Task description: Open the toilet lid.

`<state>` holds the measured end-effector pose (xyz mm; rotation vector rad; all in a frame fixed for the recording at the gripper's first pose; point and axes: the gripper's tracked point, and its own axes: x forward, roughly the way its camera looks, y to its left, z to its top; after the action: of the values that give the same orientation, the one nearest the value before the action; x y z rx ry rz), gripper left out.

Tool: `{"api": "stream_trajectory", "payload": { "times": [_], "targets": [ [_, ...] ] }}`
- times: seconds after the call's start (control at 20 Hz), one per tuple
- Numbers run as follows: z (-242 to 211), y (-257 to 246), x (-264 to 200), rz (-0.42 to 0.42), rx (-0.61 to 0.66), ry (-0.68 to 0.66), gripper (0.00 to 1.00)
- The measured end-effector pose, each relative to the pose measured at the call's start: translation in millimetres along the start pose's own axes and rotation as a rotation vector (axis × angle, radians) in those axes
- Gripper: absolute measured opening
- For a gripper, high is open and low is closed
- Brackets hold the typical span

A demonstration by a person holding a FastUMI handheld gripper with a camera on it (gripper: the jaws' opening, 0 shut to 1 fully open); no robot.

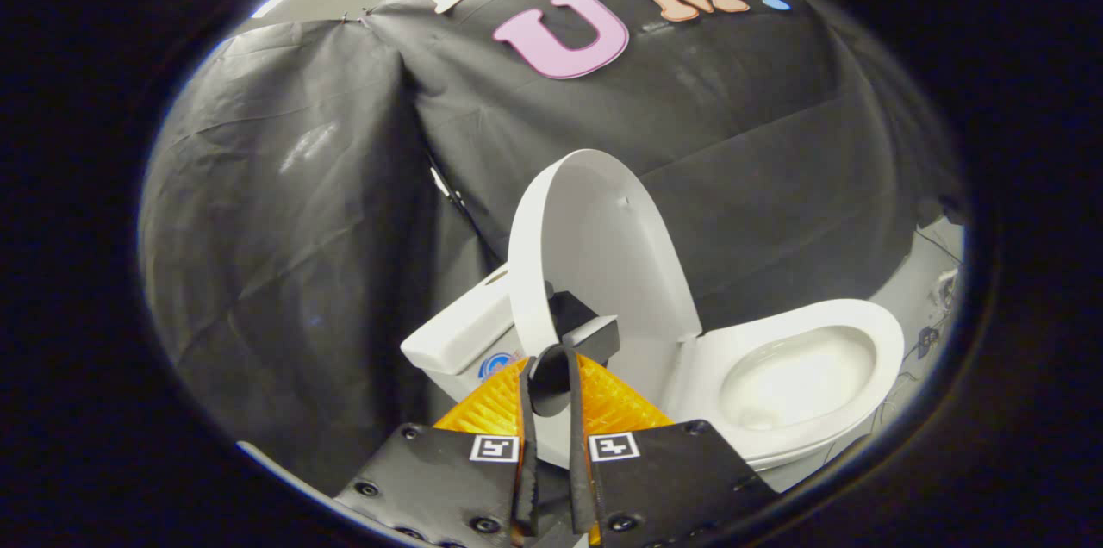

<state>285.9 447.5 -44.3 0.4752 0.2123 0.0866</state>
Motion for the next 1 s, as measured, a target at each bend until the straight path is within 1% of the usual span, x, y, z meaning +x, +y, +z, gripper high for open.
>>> {"api": "stream_trajectory", "payload": {
  "times": [0.25, 0.35, 0.5, 0.75, 0.8, 0.9, 1.0],
  "targets": [
    [-12, 10, 22, 0.053, -0.019, 0.037, 0.15],
    [-20, 16, 29, 0.074, -0.048, 0.06, 0.15],
    [-24, 25, 32, 0.086, -0.07, 0.076, 0.15],
    [-21, 24, 32, 0.095, -0.093, 0.058, 0.15],
    [-24, 27, 32, 0.112, -0.078, 0.061, 0.16],
    [-21, 23, 29, 0.117, -0.045, 0.041, 0.24],
    [-20, 29, 26, 0.146, -0.02, 0.035, 0.33]
  ]
}}
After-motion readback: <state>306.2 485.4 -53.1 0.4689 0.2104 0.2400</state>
